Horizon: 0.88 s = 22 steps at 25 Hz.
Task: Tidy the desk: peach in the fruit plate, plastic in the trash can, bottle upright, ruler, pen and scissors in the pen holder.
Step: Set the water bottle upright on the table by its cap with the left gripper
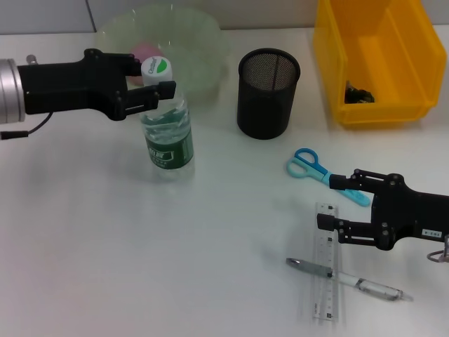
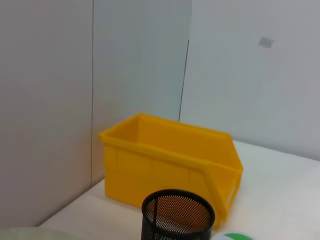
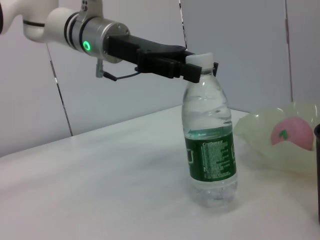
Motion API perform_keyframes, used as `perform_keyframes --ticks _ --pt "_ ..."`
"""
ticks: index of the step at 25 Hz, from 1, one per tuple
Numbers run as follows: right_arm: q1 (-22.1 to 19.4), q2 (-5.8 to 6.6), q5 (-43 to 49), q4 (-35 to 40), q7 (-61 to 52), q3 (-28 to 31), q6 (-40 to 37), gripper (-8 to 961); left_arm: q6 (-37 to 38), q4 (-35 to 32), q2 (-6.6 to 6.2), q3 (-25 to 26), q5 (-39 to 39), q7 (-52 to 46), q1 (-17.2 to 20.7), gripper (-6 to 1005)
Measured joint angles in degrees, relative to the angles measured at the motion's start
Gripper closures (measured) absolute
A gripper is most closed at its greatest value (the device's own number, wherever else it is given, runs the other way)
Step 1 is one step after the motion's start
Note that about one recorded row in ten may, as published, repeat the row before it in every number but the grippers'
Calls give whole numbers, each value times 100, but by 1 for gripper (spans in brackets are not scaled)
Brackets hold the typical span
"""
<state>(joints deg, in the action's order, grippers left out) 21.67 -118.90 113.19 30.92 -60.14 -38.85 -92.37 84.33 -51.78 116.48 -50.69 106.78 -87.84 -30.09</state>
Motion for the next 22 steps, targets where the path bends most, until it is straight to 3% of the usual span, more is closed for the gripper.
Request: perform_keyframes --ticks 7,22 --pt "15 -9 -7 -45 12 1 6 194 31 292 10 127 -375 476 143 526" --pt "24 -10 -9 -60 21 -42 100 194 -273 772 43 641 -400 976 179 520"
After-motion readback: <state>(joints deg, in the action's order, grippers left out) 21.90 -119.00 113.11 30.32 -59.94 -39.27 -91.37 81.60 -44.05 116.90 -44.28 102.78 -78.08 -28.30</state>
